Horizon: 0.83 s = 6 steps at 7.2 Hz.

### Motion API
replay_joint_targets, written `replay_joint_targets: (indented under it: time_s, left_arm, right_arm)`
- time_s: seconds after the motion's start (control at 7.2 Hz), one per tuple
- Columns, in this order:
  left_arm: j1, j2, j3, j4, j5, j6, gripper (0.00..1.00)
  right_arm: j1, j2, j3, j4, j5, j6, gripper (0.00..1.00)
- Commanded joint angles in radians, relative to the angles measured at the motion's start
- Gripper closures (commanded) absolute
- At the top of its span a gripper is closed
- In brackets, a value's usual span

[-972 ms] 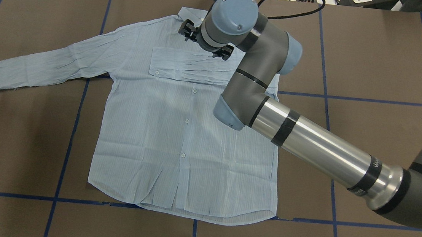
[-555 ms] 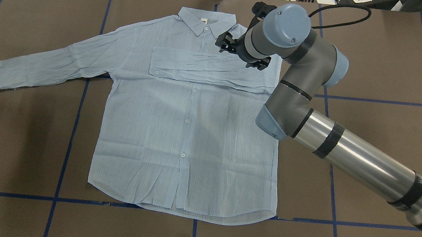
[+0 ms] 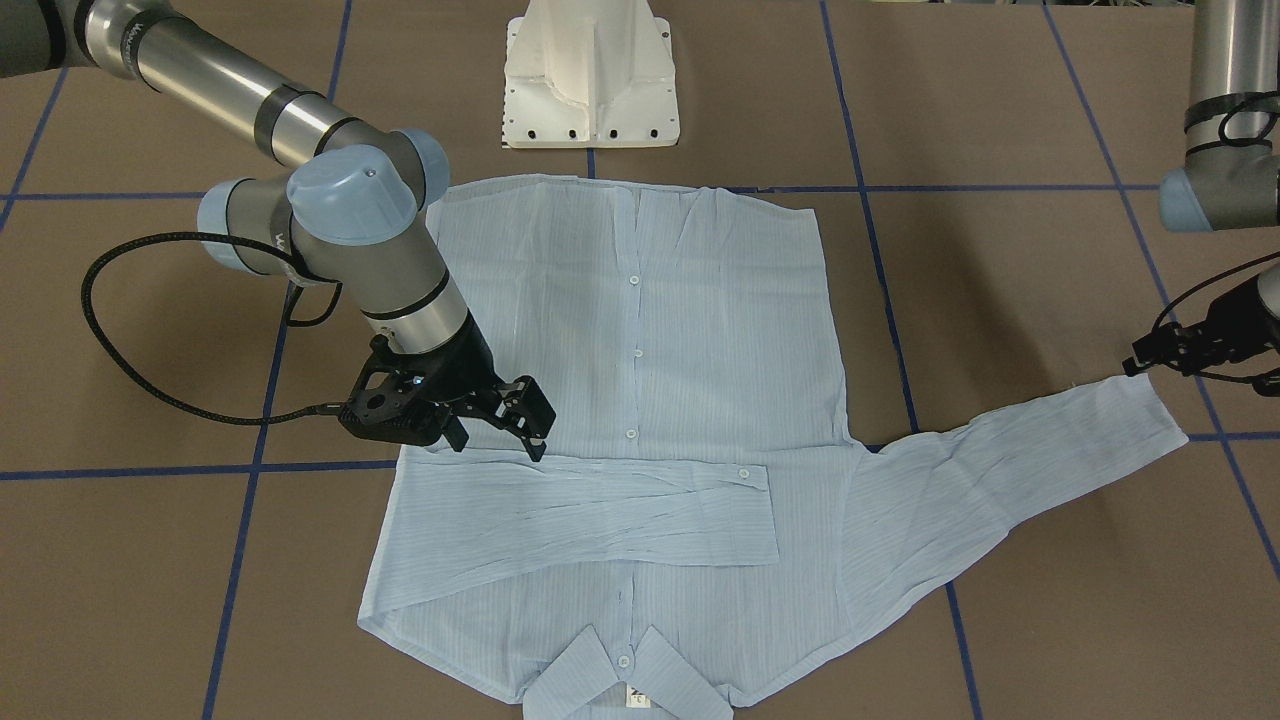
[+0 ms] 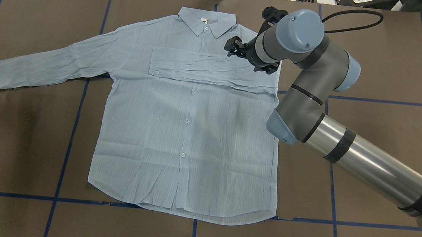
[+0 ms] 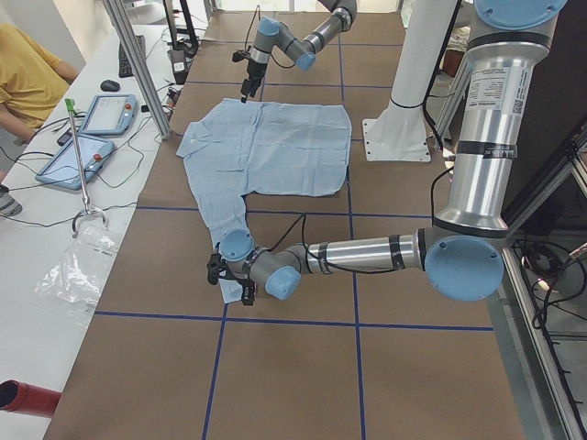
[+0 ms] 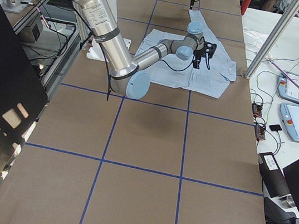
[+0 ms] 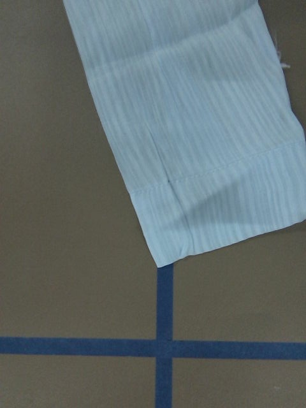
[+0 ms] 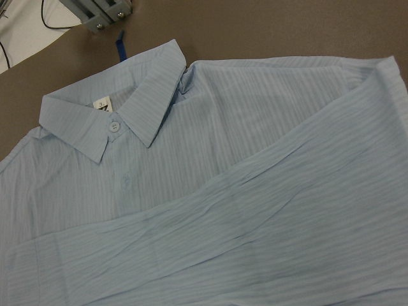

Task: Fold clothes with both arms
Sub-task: 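Release the sleeve on the shirt while the left gripper grasps the other cuff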

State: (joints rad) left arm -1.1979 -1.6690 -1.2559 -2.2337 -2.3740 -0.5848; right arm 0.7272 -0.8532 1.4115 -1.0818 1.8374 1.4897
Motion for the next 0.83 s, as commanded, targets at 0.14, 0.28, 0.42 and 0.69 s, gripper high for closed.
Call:
replay_joint_targets:
  time_s: [0.14,0.28,0.42,0.69]
  left_arm:
    - [0.017,0.0,0.013,-0.02,0.01,-0.003,0.26]
    - [0.018,0.0,0.015,-0.021,0.01,-0.003,0.26]
    - [0.018,0.0,0.016,-0.023,0.01,-0.003,0.26]
    - [0.02,-0.008,0.019,-0.03,0.022,-0.003,0.26]
  right_arm:
    - [0.0,-0.009,0.001,0.002,0.0,0.0,0.02]
    - [0.0,-0.012,0.001,0.003,0.0,0.0,0.02]
    - [0.0,-0.013,0.001,0.003,-0.003,0.0,0.02]
    - [0.0,-0.018,0.004,0.003,-0.009,0.0,0.02]
